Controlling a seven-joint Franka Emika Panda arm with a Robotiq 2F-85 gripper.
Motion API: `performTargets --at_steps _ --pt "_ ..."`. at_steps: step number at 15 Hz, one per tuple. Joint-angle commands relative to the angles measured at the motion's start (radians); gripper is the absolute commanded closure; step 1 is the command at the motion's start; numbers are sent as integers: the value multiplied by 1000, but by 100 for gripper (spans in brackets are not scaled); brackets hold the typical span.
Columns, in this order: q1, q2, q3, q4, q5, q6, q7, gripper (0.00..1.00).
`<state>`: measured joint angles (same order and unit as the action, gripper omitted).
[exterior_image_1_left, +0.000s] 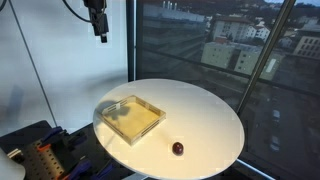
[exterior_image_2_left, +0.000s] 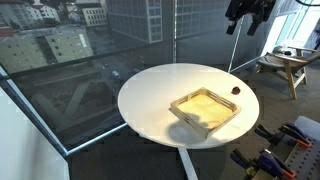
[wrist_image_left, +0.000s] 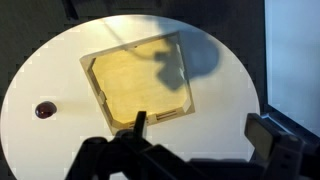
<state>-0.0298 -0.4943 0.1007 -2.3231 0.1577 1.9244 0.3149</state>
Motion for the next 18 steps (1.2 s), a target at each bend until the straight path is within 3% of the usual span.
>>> performTargets --at_steps 1,18 --pt "-15 35 -22 39 -32 -1 1 0" --pt "-78 137 -107 42 -99 67 -12 0"
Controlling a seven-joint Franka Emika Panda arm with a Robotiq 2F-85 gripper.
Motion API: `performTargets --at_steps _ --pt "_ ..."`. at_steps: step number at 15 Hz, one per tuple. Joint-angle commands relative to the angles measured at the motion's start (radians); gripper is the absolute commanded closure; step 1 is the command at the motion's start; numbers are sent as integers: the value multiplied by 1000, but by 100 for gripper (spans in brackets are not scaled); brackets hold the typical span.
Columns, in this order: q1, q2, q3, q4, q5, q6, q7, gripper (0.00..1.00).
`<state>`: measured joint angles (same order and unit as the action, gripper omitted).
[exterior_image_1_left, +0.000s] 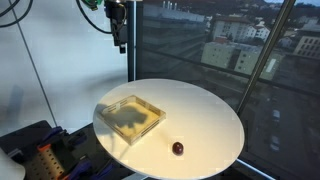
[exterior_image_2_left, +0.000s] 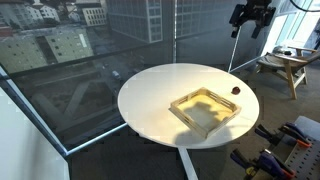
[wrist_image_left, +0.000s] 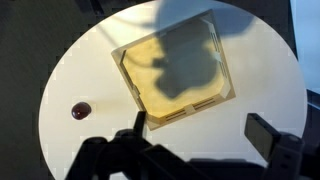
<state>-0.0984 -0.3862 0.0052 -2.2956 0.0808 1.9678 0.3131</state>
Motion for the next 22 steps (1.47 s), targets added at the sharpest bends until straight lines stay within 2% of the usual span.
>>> performTargets --at_steps 1,11,22 --pt "-11 37 -16 12 -25 35 -12 0" --pt "-24 124 -60 -16 -29 116 -18 0" --pt "-23 153 -70 -13 -17 109 -4 0"
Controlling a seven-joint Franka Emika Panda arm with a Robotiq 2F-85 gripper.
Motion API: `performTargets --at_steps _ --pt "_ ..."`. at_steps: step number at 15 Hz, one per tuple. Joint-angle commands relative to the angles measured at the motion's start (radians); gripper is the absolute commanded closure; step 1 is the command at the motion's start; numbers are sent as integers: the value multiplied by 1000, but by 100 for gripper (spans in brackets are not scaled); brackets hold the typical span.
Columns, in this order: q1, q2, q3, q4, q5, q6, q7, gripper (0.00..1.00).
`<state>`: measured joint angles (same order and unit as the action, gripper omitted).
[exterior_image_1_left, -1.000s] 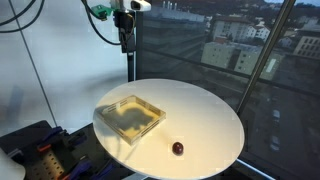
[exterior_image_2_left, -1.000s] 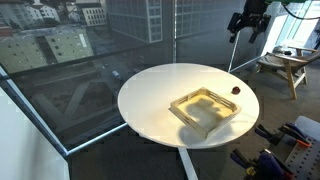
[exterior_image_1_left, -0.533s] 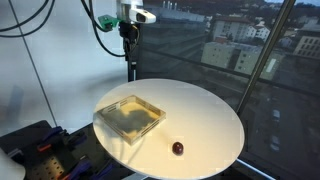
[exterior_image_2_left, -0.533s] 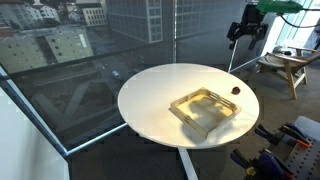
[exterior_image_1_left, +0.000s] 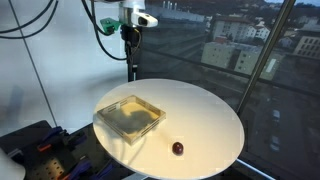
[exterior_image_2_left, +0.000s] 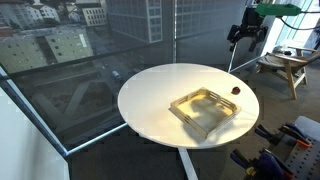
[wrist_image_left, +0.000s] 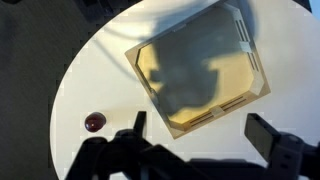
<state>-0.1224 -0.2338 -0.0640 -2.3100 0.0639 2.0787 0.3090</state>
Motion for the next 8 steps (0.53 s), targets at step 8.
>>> performTargets --at_steps 8 --pt "0 2 1 2 -6 4 7 0"
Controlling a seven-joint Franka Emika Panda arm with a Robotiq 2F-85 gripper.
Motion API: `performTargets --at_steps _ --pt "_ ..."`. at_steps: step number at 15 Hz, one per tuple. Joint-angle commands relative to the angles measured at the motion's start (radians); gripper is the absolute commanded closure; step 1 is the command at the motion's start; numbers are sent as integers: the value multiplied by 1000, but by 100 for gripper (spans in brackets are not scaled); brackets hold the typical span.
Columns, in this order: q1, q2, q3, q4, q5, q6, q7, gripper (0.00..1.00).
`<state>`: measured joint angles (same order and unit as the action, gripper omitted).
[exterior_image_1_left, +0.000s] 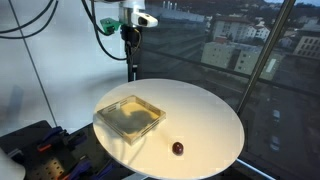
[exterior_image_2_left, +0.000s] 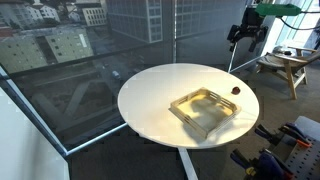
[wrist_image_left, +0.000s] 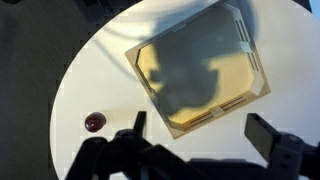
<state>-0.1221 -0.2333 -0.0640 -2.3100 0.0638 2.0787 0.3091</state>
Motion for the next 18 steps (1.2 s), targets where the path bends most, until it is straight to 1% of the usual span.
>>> performTargets --at_steps 1,11,18 --pt "-2 7 3 3 -12 16 16 0" --pt "-20 78 -7 43 -24 106 62 0" --pt "-47 152 -40 96 -47 131 101 0"
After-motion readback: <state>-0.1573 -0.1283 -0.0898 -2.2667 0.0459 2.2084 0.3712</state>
